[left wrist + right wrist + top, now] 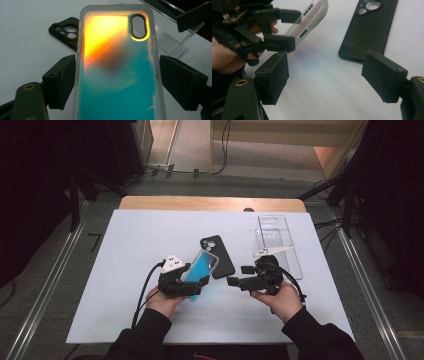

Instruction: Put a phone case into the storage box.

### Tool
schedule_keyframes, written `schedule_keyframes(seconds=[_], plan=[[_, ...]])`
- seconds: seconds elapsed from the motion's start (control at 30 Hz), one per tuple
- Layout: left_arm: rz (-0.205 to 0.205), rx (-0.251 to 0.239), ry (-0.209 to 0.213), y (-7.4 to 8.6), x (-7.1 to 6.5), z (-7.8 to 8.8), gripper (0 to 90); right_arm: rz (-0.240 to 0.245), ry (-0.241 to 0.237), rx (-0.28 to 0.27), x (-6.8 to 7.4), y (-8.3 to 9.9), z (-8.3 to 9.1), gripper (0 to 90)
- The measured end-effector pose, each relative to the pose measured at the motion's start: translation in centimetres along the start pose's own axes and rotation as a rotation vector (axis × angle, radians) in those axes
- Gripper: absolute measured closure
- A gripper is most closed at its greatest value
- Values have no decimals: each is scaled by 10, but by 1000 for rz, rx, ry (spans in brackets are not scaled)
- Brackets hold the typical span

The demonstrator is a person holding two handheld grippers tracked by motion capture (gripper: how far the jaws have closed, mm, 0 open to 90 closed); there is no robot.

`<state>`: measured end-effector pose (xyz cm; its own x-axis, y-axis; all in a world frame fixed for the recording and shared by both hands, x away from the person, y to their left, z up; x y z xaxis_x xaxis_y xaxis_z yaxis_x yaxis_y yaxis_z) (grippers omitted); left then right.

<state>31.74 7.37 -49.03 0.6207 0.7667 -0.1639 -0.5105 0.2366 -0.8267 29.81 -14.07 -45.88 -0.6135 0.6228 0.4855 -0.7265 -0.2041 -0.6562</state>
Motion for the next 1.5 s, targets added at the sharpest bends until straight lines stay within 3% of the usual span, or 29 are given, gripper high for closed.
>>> schedule_keyframes(seconds=[0.1, 0.47, 0.63, 1.1, 1.37, 1.5], plan=[[15, -19, -2, 0, 1, 0, 170, -15, -6, -4, 0, -6, -4, 205], [-27, -103, -17, 4, -8, -6, 171, -41, -22, -18, 5, -25, -16, 208], [-9, -112, -22, 5, -11, -7, 171, -47, -27, -23, 5, -34, -22, 213], [-26, -160, -52, 5, -15, -7, 170, -90, -35, -8, 0, -45, -42, 255], [-15, -183, -61, 4, -14, -5, 171, -138, -50, 10, -7, -45, -56, 324], [-14, -180, -63, 4, -12, -5, 170, -168, -76, -1, -7, -47, -59, 437]])
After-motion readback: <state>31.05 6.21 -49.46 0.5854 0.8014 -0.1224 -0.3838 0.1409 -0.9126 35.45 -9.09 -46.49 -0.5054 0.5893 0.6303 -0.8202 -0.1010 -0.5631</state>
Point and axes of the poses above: each handheld gripper's, and its own axes: z roughly backward along the jaws, y roughly out of its underside, x roughly to its left, the point moved 5 cm from there along -z, roughly forward along the jaws, and after that the axes turned 6 degrees about -y, right-handed, at the moved point
